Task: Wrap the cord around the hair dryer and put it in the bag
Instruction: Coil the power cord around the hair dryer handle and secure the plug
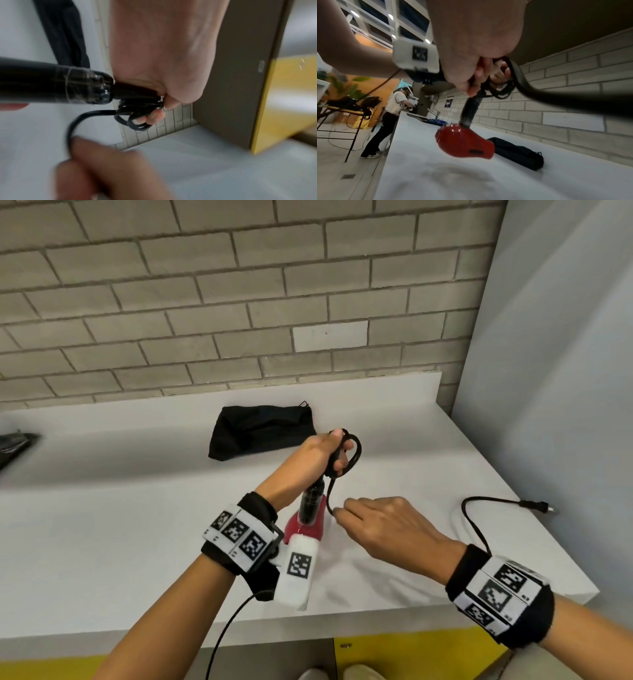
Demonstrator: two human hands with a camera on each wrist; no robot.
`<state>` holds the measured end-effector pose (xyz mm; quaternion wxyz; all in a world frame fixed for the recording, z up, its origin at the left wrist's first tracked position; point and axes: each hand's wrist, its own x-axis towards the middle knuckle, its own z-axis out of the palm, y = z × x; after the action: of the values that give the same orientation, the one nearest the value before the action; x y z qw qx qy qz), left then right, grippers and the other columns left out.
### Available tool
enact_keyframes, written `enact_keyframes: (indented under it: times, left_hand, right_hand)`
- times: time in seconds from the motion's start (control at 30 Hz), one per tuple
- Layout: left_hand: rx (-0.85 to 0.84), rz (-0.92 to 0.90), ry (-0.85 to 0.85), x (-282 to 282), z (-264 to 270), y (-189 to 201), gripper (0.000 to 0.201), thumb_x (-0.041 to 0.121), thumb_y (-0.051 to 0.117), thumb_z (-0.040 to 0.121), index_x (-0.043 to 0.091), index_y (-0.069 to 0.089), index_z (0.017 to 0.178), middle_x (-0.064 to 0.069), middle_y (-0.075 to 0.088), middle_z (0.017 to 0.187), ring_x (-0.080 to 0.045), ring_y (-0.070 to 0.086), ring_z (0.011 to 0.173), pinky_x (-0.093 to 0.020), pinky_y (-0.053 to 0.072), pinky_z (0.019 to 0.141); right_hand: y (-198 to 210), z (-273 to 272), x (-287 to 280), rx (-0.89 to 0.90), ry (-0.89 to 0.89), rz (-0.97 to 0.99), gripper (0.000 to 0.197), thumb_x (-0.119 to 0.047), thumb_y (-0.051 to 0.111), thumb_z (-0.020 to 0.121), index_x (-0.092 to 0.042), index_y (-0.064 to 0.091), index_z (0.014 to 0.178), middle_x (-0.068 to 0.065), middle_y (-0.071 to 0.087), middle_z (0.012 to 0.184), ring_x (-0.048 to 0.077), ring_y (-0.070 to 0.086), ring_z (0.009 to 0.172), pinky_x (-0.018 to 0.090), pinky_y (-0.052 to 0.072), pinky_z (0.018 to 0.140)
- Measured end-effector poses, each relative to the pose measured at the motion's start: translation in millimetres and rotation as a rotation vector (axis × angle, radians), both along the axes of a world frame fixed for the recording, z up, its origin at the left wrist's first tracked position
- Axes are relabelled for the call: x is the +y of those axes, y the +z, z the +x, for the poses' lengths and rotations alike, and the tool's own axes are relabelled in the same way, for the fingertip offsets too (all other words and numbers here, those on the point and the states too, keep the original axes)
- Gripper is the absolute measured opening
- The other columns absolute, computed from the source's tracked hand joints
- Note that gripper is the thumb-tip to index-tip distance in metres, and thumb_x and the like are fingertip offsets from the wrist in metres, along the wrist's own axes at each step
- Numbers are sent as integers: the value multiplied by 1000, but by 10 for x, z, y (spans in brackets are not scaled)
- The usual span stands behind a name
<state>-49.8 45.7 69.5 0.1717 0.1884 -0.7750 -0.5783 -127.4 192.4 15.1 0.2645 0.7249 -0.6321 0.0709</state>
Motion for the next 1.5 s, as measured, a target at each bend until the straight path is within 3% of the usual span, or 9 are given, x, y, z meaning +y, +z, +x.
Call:
enact_keyframes:
  times: [0.23, 0.3, 0.47, 0.6, 0.77, 0.93, 1.1, 1.37, 1.5]
  left_hand:
    - [-24, -60, -25, 51, 92, -164, 34, 38, 40, 100, 19, 61, 82, 9, 61, 70, -6, 56, 64, -24, 45, 67]
    - [22, -30, -62, 65, 121, -153, 37, 33, 40, 101, 12, 61, 79, 1, 63, 68, -10, 57, 62, -25, 46, 67]
    - [-38, -95, -75, 253, 161, -177, 65, 62, 25, 94, 20, 51, 52, -2, 41, 47, -14, 35, 47, -22, 35, 53]
    - [26, -64, -63, 201, 121, -155, 56, 64, 48, 84, 15, 50, 59, -2, 33, 51, -14, 27, 46, -23, 26, 47]
    - [53, -38, -127, 178, 71, -70, 50, 55, 57, 83, 20, 43, 50, 0, 31, 48, -13, 25, 43, -22, 24, 45]
    - [61, 40, -222, 145, 94, -78, 37, 39, 63, 82, 13, 48, 60, 6, 30, 44, -11, 23, 42, -24, 20, 45]
    - [44, 13, -229, 152, 117, -73, 39, 33, 63, 88, -1, 60, 68, 2, 47, 44, -13, 43, 49, -23, 37, 62]
    - [35, 150, -207, 114, 28, -68, 33, 21, 62, 90, 12, 64, 57, 2, 58, 46, -10, 49, 46, -20, 42, 56]
    - [34, 202, -98, 117, -14, -58, 34, 33, 59, 91, 8, 55, 68, 9, 36, 35, -7, 37, 35, -20, 35, 48]
  right_hand:
    - [359, -72, -145, 3, 116, -154, 17, -2, 56, 84, -17, 64, 85, -4, 56, 65, 15, 53, 54, 27, 33, 39]
    - [410, -71, -137, -99, 125, -191, 2, -18, 57, 90, -16, 57, 90, -4, 58, 62, 14, 53, 50, 27, 33, 37]
    - [597, -226, -135, -268, -10, -194, 41, -57, 41, 86, -16, 37, 90, -4, 60, 54, 17, 53, 39, 23, 30, 35]
    - [531, -509, -115, -430, -44, -15, 59, -73, 12, 85, -26, 39, 110, -3, 66, 62, 21, 59, 52, 32, 43, 47]
    - [589, -542, -28, -755, 49, 189, 54, -70, 53, 74, -36, 52, 116, -8, 44, 56, 12, 45, 54, 24, 37, 55]
    - [612, -550, 7, -1018, 57, 296, 32, -49, 75, 68, -37, 58, 92, -13, 47, 86, 5, 46, 59, 17, 39, 57]
    - [563, -548, 54, -1227, 109, 305, 12, -20, 68, 85, -12, 61, 91, 3, 73, 72, 20, 66, 62, 26, 49, 60]
    - [434, -522, -34, -1299, 77, 219, 13, -24, 66, 86, -17, 59, 94, 14, 71, 79, 33, 65, 58, 32, 47, 58]
    - [392, -465, 23, -1212, 17, 176, 23, -28, 60, 89, -22, 49, 107, -12, 72, 77, 17, 65, 46, 27, 49, 50]
